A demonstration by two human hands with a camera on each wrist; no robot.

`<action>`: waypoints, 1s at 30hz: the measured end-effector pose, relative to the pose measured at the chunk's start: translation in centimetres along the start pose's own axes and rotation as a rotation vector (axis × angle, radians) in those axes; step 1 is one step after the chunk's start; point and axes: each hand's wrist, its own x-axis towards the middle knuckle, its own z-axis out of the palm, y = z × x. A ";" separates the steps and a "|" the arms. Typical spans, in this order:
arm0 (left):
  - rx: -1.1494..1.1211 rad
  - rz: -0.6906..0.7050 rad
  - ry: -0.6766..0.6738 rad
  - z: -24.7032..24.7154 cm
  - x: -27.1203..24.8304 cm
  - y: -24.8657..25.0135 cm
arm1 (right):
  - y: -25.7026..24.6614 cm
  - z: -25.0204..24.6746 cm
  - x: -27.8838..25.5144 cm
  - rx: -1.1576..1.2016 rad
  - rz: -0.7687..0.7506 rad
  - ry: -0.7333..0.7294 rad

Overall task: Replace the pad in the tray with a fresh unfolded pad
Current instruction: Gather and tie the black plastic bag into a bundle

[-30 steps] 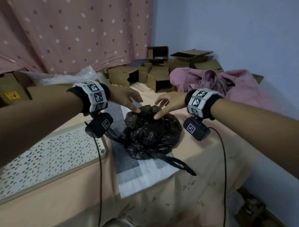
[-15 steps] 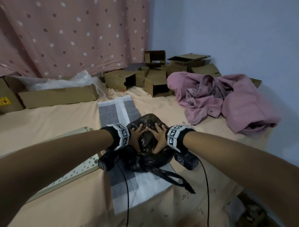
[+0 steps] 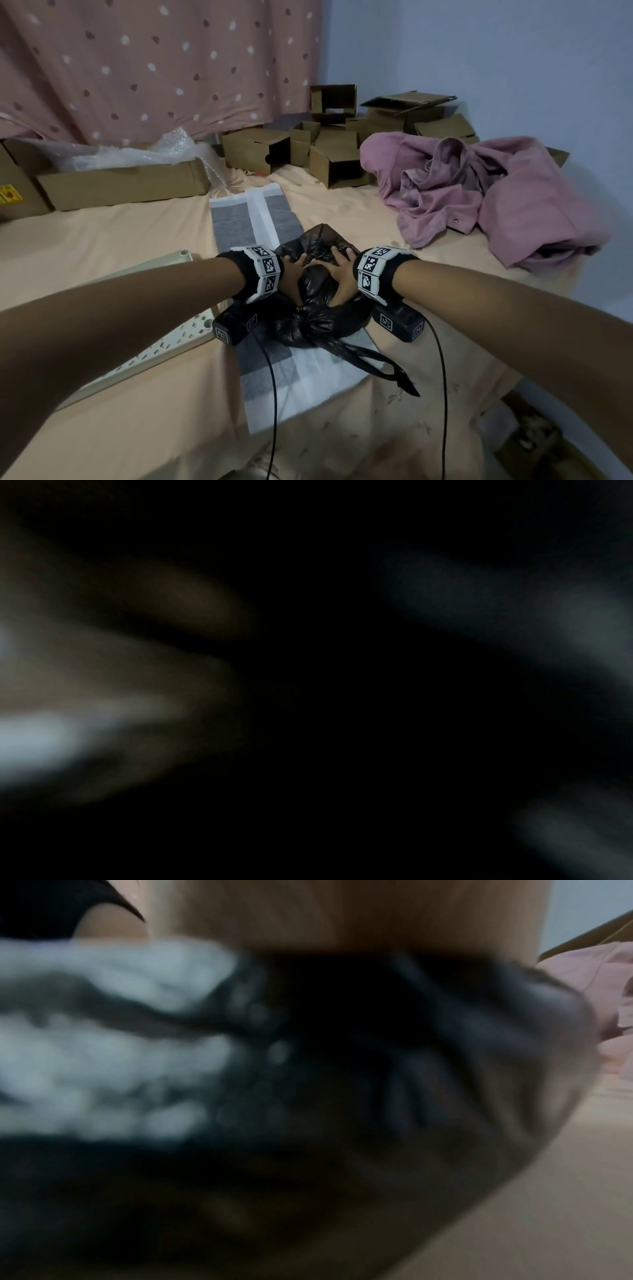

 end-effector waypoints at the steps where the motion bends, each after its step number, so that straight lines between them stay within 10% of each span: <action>1: 0.013 0.005 -0.012 -0.3 -0.4 0.2 | 0.0 -0.3 -0.3 -0.008 0.003 -0.019; 13: -0.632 0.254 -0.081 -5.7 -7.1 -4.6 | 1.7 -6.4 -4.9 0.350 -0.070 -0.077; 17: -0.518 0.046 0.087 -4.8 -8.5 -6.0 | 1.0 -7.9 -5.2 0.289 -0.056 0.208; 30: -0.137 -0.067 -0.108 2.5 -4.3 -0.7 | -2.0 -0.4 -1.1 -0.064 -0.014 -0.091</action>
